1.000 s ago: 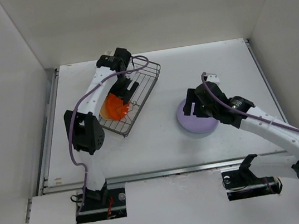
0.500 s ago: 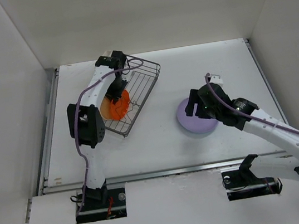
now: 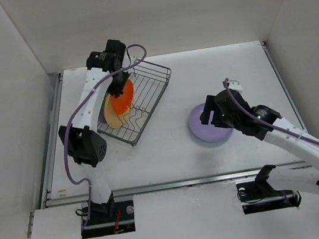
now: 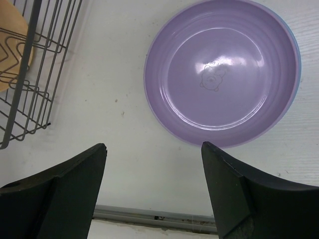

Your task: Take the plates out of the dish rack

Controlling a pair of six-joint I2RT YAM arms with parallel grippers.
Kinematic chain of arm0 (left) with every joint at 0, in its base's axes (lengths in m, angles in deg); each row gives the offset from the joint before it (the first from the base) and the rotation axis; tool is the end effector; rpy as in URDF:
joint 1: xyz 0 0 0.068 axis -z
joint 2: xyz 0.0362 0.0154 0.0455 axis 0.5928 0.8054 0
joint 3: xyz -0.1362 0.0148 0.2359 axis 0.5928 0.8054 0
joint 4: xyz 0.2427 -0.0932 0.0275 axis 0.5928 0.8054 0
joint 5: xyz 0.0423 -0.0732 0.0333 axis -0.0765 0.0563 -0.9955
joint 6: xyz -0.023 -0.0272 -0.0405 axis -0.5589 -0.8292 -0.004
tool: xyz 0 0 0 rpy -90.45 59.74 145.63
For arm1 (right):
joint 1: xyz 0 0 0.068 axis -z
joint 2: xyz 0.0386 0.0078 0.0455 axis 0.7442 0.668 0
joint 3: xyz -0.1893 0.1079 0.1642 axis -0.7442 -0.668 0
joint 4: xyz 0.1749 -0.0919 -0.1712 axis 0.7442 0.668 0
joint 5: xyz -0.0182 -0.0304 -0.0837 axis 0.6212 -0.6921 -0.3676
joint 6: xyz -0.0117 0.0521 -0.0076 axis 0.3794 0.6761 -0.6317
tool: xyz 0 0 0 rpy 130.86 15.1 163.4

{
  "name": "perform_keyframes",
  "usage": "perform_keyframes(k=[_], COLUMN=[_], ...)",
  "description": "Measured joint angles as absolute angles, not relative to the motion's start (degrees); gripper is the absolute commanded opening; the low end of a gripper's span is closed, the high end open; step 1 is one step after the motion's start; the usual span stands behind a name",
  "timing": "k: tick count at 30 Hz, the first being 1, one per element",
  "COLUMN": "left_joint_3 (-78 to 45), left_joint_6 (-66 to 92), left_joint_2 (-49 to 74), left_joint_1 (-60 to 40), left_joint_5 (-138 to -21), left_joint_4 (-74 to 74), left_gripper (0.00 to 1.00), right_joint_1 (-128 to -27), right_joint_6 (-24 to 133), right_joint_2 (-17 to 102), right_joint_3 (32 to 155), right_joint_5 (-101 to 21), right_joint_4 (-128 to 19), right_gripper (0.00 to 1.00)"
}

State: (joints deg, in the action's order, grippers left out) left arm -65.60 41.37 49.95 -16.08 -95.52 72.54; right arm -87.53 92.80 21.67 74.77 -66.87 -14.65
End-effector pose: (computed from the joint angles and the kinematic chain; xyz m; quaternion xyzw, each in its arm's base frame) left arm 0.3854 -0.1372 0.3534 0.2904 0.9243 0.0591 0.2405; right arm 0.1730 0.1268 0.3133 0.1097 0.9022 0.1430 0.3919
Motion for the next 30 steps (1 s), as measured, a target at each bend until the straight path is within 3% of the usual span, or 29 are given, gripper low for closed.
perform_keyframes(k=[12, 18, 30], left_joint_3=[-74.8, -64.7, -52.7], left_joint_6=[41.8, 46.7, 54.6], left_joint_2=[43.0, 43.2, 65.0], left_joint_1=[-8.8, -3.0, -0.6], left_joint_5=[-86.9, -72.6, -59.3], left_joint_4=[77.5, 77.1, 78.2], left_gripper=[0.00, 0.00, 0.00], right_joint_1=[-87.5, -87.4, -83.5], right_joint_6=[94.7, 97.3, 95.6], right_joint_2=[20.0, 21.1, 40.0], right_joint_3=[75.0, 75.0, 75.2], right_joint_5=[-67.7, -75.1, -79.3], right_joint_4=[-14.2, -12.0, -16.1], right_gripper=[0.83, 0.83, 0.83])
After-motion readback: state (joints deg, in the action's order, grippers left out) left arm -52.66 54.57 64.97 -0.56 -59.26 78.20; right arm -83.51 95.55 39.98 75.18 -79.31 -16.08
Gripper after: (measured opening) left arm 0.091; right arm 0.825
